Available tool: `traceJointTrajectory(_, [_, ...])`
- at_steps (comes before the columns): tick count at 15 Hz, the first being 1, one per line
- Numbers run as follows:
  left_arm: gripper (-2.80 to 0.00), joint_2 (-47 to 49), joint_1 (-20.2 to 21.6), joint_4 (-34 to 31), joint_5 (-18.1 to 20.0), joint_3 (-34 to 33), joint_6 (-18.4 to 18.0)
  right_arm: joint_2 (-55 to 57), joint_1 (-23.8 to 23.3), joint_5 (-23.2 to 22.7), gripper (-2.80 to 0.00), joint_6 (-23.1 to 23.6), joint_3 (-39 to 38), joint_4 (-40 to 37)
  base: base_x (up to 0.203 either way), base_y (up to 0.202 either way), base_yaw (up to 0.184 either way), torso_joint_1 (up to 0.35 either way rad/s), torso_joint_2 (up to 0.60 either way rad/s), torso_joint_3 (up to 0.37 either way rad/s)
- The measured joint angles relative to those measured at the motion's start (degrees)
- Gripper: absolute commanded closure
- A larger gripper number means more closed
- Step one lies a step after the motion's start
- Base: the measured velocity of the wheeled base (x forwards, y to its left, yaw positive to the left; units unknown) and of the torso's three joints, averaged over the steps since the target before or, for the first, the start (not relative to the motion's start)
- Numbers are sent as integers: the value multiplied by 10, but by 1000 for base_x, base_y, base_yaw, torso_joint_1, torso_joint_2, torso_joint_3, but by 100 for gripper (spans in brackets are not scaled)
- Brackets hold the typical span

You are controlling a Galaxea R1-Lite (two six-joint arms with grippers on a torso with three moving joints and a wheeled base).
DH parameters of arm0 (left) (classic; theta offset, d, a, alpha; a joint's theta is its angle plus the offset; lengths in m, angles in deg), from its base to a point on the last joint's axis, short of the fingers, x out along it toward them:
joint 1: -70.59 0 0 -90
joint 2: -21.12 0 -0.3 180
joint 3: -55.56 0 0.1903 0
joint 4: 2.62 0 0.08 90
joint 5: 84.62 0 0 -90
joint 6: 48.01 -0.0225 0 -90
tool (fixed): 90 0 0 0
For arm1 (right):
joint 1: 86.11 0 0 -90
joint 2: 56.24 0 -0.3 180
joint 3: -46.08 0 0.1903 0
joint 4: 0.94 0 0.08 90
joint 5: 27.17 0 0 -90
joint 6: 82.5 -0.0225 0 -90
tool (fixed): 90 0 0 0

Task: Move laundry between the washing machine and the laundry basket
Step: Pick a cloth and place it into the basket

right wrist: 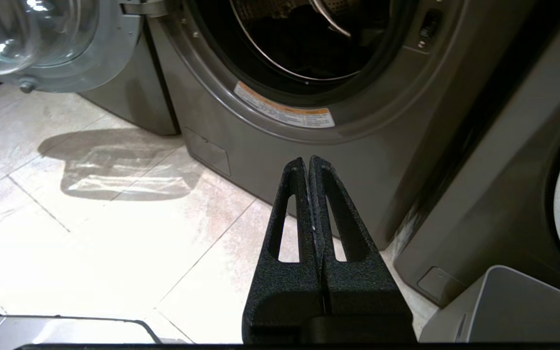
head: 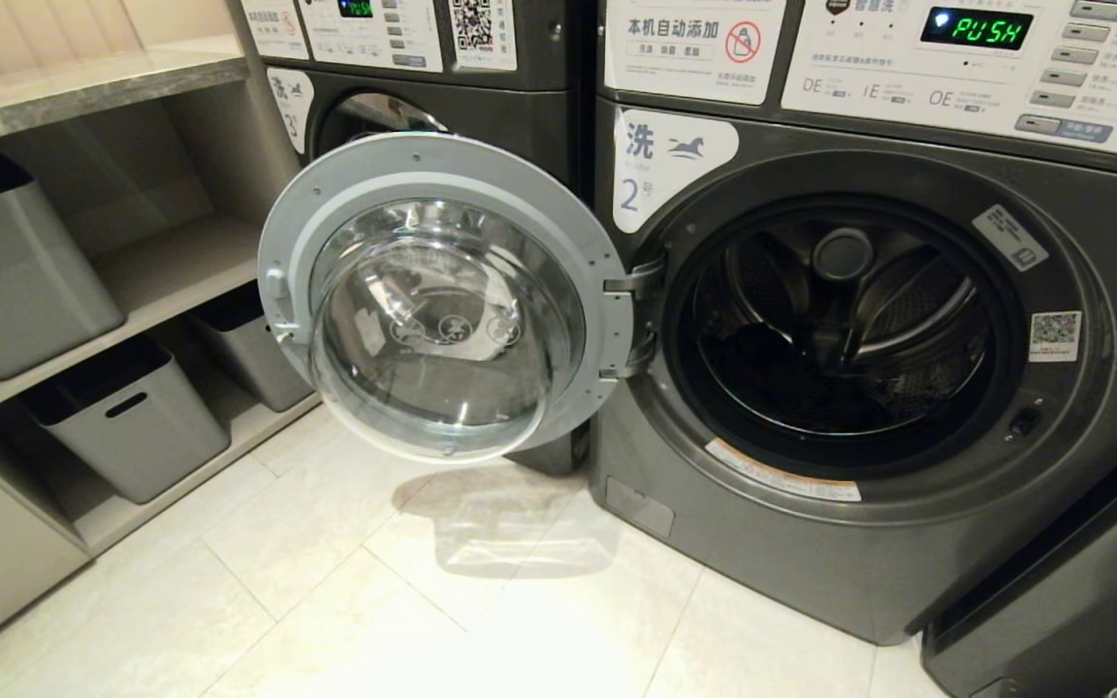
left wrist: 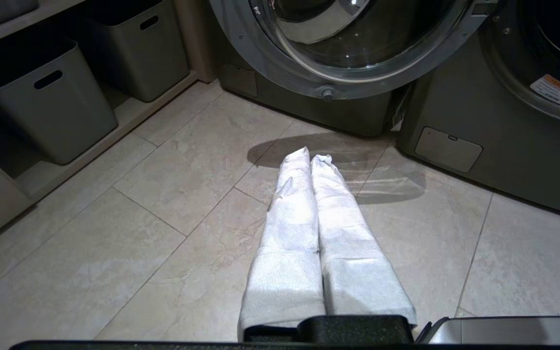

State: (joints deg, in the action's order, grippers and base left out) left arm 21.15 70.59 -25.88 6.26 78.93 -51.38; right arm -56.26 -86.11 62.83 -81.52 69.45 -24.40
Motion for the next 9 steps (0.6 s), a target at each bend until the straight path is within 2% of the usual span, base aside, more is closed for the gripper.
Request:
traceJointTrajectory(2, [0,0,0,0,0,0,-1,0,-1,0,0,0,0,0,35,0,-1,-3,-2,3])
traceJointTrajectory(9, [0,0,0,0,2,0,-1,0,0,-1,0,0,0,0,190,0,-1,2,2,2])
